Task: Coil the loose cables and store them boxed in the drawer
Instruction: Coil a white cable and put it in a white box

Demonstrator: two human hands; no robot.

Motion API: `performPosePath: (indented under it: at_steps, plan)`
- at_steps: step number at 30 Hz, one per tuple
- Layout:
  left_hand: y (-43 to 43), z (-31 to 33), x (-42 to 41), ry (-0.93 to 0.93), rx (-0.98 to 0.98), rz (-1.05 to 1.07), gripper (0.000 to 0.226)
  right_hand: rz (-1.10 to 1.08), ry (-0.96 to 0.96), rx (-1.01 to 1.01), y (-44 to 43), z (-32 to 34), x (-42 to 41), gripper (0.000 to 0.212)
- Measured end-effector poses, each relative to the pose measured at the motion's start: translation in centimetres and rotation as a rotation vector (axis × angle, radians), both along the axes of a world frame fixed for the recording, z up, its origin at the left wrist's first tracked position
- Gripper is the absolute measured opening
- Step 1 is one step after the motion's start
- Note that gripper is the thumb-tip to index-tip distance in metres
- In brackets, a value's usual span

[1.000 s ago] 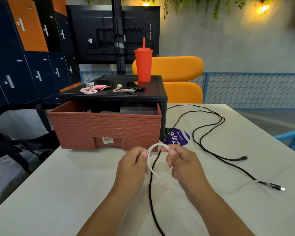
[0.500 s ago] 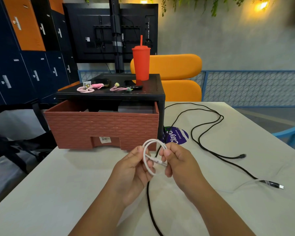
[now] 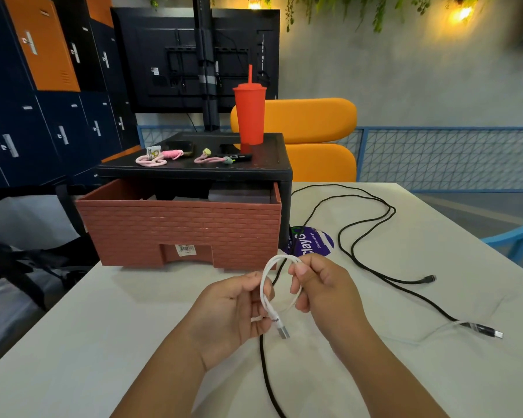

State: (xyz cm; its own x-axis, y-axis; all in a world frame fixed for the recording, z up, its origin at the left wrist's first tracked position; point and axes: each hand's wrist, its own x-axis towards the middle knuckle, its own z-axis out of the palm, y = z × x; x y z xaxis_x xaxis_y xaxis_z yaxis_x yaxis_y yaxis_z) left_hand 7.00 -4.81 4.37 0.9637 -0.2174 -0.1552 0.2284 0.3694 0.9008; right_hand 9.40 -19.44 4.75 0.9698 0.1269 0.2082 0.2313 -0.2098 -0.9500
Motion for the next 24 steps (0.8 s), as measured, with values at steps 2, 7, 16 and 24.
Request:
performPosePath:
  at_steps: [2,7,16,24]
  plan:
    - [-0.2,0.1,0.1,0.017,-0.022,0.031,0.026,-0.005,-0.080,-0.094,-0.1,-0.2,0.1,0.026]
    - [-0.2,0.5,-0.1,0.077,-0.200,0.054,0.039,0.093,-0.143,-0.190,0.3,-0.7,-0.1,0.024]
    - [0.3,0.9,-0.2,-0.022,-0.545,0.151,0.039,-0.059,-0.233,-0.369,-1.4,-0.2,0.6,0.011]
    - [1.3,0.8,0.4,-0.187,-0.544,0.445,0.033,0.136,-0.175,-0.716,-0.9,0.1,-0.5,0.014]
